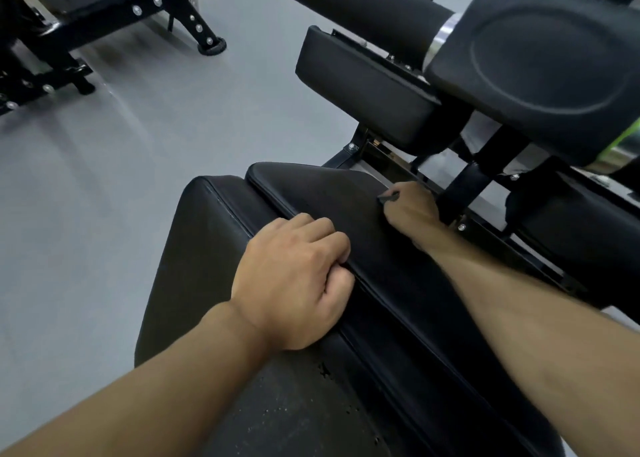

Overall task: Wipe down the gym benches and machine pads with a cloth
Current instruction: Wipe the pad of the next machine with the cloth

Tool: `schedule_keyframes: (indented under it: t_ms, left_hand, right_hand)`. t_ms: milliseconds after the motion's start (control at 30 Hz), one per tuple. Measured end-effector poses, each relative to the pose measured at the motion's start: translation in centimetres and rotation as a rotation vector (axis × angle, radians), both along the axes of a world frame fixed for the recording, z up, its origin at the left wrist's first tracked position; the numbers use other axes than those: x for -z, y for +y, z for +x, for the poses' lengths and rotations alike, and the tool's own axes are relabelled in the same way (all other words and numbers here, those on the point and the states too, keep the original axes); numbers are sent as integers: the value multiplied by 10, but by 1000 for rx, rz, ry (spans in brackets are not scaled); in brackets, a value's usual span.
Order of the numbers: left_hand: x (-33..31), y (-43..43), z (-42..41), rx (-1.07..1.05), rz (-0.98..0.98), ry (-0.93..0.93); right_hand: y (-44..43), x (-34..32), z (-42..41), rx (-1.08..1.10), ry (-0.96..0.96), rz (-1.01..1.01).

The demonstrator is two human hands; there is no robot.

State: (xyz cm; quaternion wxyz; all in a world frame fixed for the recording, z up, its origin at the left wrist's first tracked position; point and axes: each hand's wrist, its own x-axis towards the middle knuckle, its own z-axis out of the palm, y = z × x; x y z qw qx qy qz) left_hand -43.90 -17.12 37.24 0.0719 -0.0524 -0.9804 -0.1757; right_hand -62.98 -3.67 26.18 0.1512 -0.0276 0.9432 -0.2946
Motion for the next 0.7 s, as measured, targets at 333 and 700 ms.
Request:
schedule_keyframes:
  t_ms: [333,700]
  left_hand:
    - [0,-4,0,4,23,-2]
    - [3,-8,-1,14,47,-3]
  right_hand:
    - [-29,-36,43,-348,122,-352]
    - [-54,5,-25,23,39,-65]
